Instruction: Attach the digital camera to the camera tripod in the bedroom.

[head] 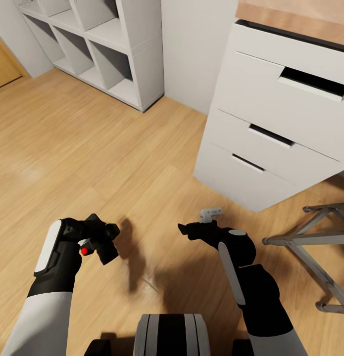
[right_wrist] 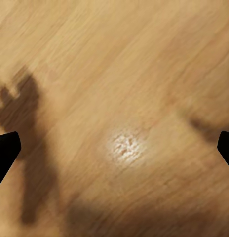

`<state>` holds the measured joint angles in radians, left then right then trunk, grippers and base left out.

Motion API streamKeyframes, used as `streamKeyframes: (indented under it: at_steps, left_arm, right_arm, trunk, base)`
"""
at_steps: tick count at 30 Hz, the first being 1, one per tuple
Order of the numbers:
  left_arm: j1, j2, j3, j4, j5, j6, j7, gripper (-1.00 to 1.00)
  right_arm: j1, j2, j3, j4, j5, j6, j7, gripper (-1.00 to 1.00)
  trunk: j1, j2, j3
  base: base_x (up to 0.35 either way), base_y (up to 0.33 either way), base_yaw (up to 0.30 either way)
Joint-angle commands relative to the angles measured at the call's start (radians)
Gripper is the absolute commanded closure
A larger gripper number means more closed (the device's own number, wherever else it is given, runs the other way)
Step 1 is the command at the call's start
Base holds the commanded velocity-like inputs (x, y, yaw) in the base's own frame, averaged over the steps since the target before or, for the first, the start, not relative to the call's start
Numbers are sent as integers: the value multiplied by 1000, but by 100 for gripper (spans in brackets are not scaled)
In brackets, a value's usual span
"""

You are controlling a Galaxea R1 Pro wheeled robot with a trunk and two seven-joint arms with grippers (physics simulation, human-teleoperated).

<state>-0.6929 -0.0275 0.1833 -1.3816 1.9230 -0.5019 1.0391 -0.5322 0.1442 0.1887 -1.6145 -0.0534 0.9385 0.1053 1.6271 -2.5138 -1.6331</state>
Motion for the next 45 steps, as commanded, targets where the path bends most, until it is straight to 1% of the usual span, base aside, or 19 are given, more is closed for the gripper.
streamKeyframes:
  at_steps: [1,8,15,22,26,30,33,35,36,42,44,45]
  left_arm:
    - [0,-1,2,0,3,-1,2,100]
    - [0,-1,1,3,3,1,2,100]
    - [5,-4,3,33,9,0,2,100]
    - [19,-2,15,47,13,-2,1,100]
    - [20,3,22,48,11,-3,-6,100]
    - [19,16,21,47,8,0,-9,100]
    - [15,23,15,45,5,5,-10,100]
    - [0,27,4,43,2,23,-11,100]
    - [0,27,4,43,2,23,-11,100]
    - [-22,33,-35,40,-10,54,-12,100]
    - [-34,36,-52,39,-15,77,-12,100]
    - [-36,37,-54,39,-16,80,-12,100]
  right_arm:
    - [-1,0,0,-1,-5,5,-1,-100]
    - [-4,0,-1,-1,-5,6,-1,-100]
    - [-8,-1,-2,-1,-5,12,0,-100]
    - [-8,0,-3,-1,-5,14,-1,-100]
    - [-8,0,-3,-1,-5,14,-1,-100]
    - [-9,0,-3,-1,-5,14,-1,-100]
    - [-9,0,-3,-1,-5,15,-1,-100]
    - [-9,-2,-3,-1,-5,15,-1,-100]
    - [-9,-2,-3,-1,-5,15,-1,-100]
    - [-10,-5,-5,-1,-5,15,0,-100]
    - [-11,-6,-6,-1,-4,16,0,-100]
    - [-11,-6,-6,-1,-4,16,0,-100]
  trunk:
    - [0,0,1]
    - [0,0,12]
    - [0,0,24]
    - [0,0,35]
    - [0,0,41]
    - [0,0,48]
    - [0,0,53]
    - [0,0,56]
    - [0,0,57]
    - [0,0,67]
    - [0,0,70]
    - [0,0,72]
  base:
    - [0,0,0]
    - [0,0,0]
    - [0,0,0]
    - [0,0,0]
    - [0,0,0]
    - [0,0,0]
    - [0,0,0]
    - [0,0,0]
    - [0,0,0]
    - [0,0,0]
    - [0,0,0]
    - [0,0,0]
